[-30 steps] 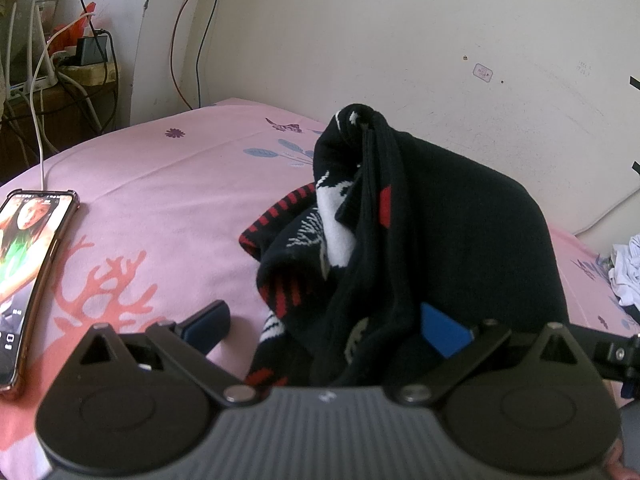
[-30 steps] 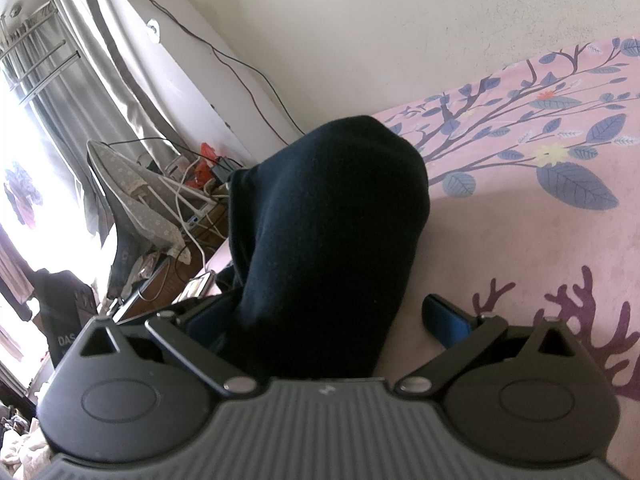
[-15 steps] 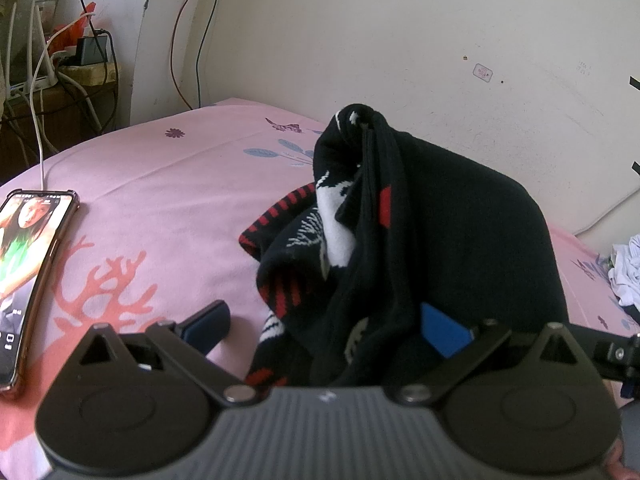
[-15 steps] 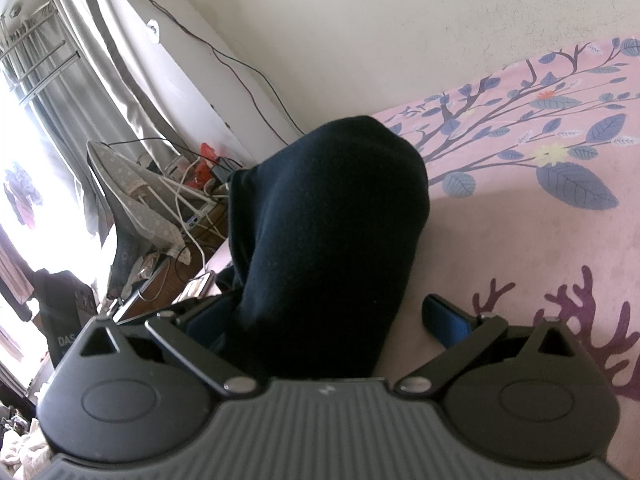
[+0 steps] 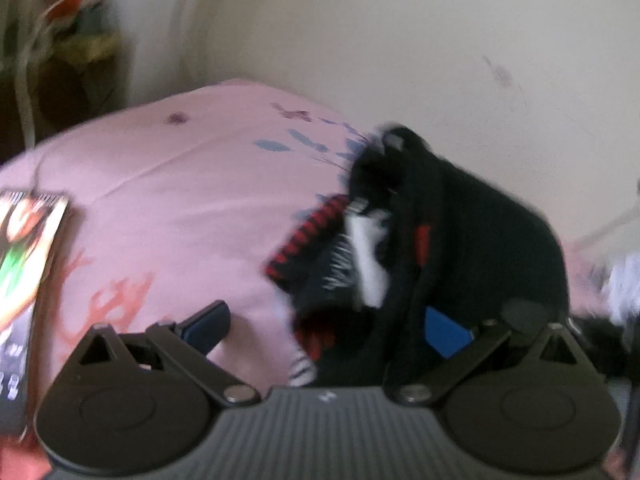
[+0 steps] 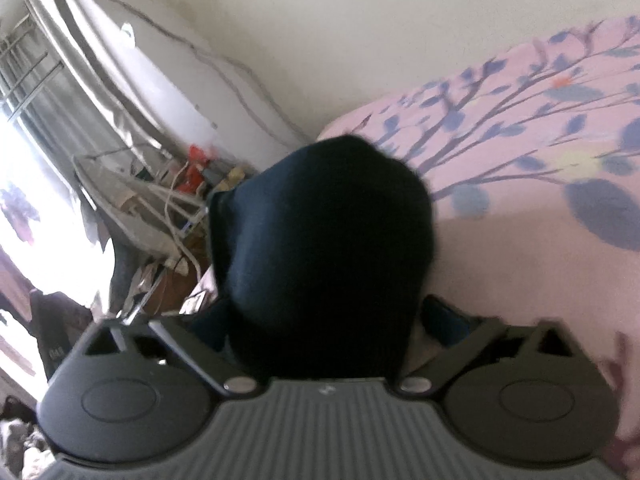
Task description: Fold small clothes
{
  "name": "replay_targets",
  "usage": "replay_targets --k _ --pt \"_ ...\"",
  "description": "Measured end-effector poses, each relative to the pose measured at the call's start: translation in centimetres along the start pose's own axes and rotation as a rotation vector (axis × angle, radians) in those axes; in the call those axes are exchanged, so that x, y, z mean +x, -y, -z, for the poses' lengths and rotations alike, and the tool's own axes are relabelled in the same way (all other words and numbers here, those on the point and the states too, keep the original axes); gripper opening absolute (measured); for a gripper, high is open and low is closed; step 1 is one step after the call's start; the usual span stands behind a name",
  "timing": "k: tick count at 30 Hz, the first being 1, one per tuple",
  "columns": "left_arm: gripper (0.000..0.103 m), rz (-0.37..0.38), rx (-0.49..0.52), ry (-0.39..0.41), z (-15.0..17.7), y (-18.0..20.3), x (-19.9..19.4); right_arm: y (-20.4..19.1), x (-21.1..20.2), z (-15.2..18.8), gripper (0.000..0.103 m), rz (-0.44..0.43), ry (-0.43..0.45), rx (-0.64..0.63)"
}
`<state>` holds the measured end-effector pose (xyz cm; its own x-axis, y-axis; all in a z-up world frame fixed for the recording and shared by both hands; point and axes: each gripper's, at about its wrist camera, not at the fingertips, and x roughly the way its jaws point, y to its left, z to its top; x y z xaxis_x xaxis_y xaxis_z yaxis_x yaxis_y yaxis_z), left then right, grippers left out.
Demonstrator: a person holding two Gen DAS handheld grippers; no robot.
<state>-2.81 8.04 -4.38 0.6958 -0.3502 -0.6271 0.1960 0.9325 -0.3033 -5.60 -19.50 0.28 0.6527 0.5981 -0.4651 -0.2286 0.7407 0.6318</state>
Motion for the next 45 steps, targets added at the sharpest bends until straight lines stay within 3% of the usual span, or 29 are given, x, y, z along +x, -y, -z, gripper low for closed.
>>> replay_targets --k 1,3,5,13,17,19,20,21,23,24,27,32,35,40,45 --pt "0.102 0.009 0.024 -0.007 -0.1 0.6 0.4 -0.4 0.4 -0.5 0.077 0.001 -0.009 -0.002" --pt "0.082 0.067 0.016 -0.027 -1.2 0.9 1.1 -1.3 0.7 -2.0 0.065 -0.032 0.003 -0.030" --pt "0.070 0.103 -0.031 -0.038 -3.1 0.7 1.5 -2.2 1.2 -4.0 0.063 -0.045 0.040 -0.064" --pt "0.066 0.002 -0.116 0.191 -13.6 -0.3 1.9 -3.7 8.6 -15.1 0.061 -0.321 0.118 0.000" --pt "0.068 -0.068 -0.163 0.235 -18.4 -2.5 4.6 -3.0 14.7 -19.2 0.062 -0.390 0.128 0.033" --pt "0.073 -0.109 -0.199 0.203 -20.2 -3.7 7.6 -1.7 18.2 -20.6 0.065 -0.316 0.128 0.045" --pt "0.076 -0.140 -0.206 0.171 -20.5 -4.3 9.6 -1.0 20.0 -21.1 0.066 -0.203 0.122 0.037" --pt "0.076 -0.182 -0.214 0.117 -20.5 -4.7 11.9 -0.6 21.8 -21.4 0.075 -0.028 0.116 -0.004" --pt "0.073 -0.243 -0.240 -0.008 -19.8 -5.7 15.6 -0.9 23.7 -21.1 0.079 0.264 0.131 -0.174" --pt "0.075 -0.225 -0.264 -0.036 -19.2 -6.0 16.5 -1.2 23.8 -20.9 0.081 0.297 0.131 -0.246" --pt "0.075 -0.231 -0.285 0.009 -17.8 -5.7 15.5 -1.6 21.1 -20.0 0.081 0.194 0.163 -0.274" --pt "0.080 -0.269 -0.286 0.072 -15.1 -3.0 11.2 -1.7 15.2 -17.2 0.081 0.139 0.165 -0.174" --pt "0.090 -0.316 -0.214 0.113 -12.1 -0.8 8.7 -1.9 11.9 -13.4 0.081 0.144 0.140 -0.174" --pt "0.095 -0.400 -0.107 0.144 -6.9 2.1 6.3 -0.3 4.7 -6.5 0.081 0.174 0.128 -0.182" --pt "0.099 -0.452 -0.058 0.142 -3.6 4.0 4.9 0.8 0.4 -1.9 0.081 0.193 0.126 -0.146"
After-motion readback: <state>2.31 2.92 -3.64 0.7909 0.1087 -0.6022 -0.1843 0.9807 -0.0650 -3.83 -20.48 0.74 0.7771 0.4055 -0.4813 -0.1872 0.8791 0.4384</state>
